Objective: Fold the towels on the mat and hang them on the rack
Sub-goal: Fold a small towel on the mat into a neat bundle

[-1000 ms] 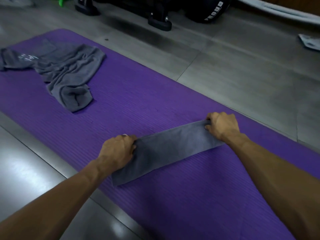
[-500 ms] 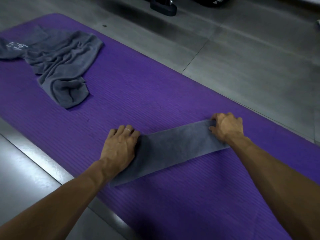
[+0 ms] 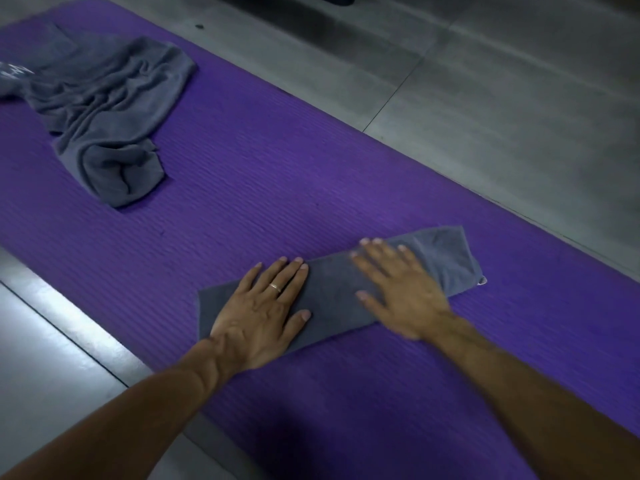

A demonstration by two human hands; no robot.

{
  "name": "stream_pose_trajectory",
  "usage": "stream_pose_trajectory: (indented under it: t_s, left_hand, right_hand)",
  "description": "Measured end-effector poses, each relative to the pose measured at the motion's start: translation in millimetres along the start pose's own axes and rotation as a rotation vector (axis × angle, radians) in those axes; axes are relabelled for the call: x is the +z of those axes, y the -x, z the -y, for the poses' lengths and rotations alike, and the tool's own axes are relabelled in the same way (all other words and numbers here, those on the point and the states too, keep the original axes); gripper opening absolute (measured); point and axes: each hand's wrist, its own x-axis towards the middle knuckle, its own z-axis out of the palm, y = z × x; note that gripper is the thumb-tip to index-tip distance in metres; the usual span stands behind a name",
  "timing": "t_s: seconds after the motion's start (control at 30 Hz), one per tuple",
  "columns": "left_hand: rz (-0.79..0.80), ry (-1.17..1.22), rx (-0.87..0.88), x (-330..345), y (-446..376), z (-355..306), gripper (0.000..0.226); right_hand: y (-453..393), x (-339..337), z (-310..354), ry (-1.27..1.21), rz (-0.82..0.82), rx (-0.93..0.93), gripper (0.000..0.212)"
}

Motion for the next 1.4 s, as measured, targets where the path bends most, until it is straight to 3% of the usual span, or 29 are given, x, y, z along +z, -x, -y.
stream_pose_trajectory:
  t_s: [0.07, 0.17, 0.23, 0.33, 0.37, 0.47, 0.53, 0.63, 0.7, 0.77, 0.83, 0.93, 1.0, 1.13, 1.23, 1.33, 1.4]
  left_hand:
    - [-0.01, 0.0, 0.001, 1.7, -0.1, 0.5, 0.068]
    - [-0.003, -0.014, -0.017, 1.4, -0.6, -0.8, 0.068]
    - [0.002, -0.018, -0.017, 1.1, -1.9, -1.6, 0.068]
    - [-0.026, -0.011, -0.01, 0.4, -3.0, -0.8, 0.068]
    - [-0.033, -0.014, -0.002, 0.3, -3.2, -1.1, 0.068]
    - [-0.022, 0.003, 0.045, -0.2, -2.1, 1.6, 0.071]
    - [0.002, -0.008, 0.133, -0.7, 3.2, 14.7, 0.075]
    - [0.029, -0.052, 0.225, -3.8, 26.1, 52.5, 0.086]
    - [0.058, -0.058, 0.268, -6.3, 45.1, 76.3, 0.101]
    - [0.049, -0.083, 0.311, -7.8, 59.7, 89.5, 0.108]
    - [-0.019, -0.077, 0.37, -7.9, 67.9, 91.2, 0.096]
    - [-0.243, 0.083, 0.46, -6.1, 72.2, 87.2, 0.05]
    - [-0.289, 0.249, 0.362, -15.0, 69.3, 80.4, 0.039]
    - [-0.214, 0.585, -0.002, -48.6, 47.9, 74.5, 0.045]
    - [-0.112, 0.812, -0.059, -66.5, 23.1, 76.6, 0.037]
    - [0.048, 1.081, -0.112, -79.6, 0.6, 70.2, 0.033]
    - [0.207, 1.367, -0.178, -90.5, -7.9, 63.2, 0.047]
  right_hand:
    - [11.5, -3.9, -55.1, 0.081, 0.089, 0.122, 0.072]
    - [19.9, -10.1, -107.1, 0.035, 0.203, 0.46, 0.075]
    - [15.3, -16.1, -97.9, 0.048, 0.072, 0.573, 0.074]
    - [-5.9, -23.2, -26.5, 0.02, -0.246, 0.387, 0.063]
    - [-11.9, -21.1, 2.5, -0.071, -0.261, 0.275, 0.061]
    - [-13.3, -1.7, 53.5, -0.122, -0.056, 0.035, 0.063]
    - [-5.5, -1.1, 35.6, -0.021, 0.039, 0.079, 0.068]
    - [12.4, -10.3, -6.1, 0.036, 0.173, 0.298, 0.078]
    - [11.7, -19.5, -10.6, 0.063, 0.276, 0.386, 0.075]
    - [1.9, -27.3, 6.8, 0.079, 0.299, 0.431, 0.068]
    - [-8.2, -35.9, 30.0, 0.057, 0.234, 0.469, 0.064]
    - [-16.4, -46.2, 67.6, -0.14, 0.02, 0.395, 0.06]
    - [-16.9, -52.1, 95.3, -0.288, -0.028, 0.307, 0.059]
    - [-18.7, -62.9, 139.9, -0.577, 0.091, 0.195, 0.061]
    - [-18.3, -61.8, 159.1, -0.618, 0.088, 0.228, 0.066]
    - [-12.8, -69.1, 156.1, -0.688, -0.042, 0.326, 0.04]
    - [-0.4, -83.0, 145.7, -0.966, -0.027, 0.424, 0.02]
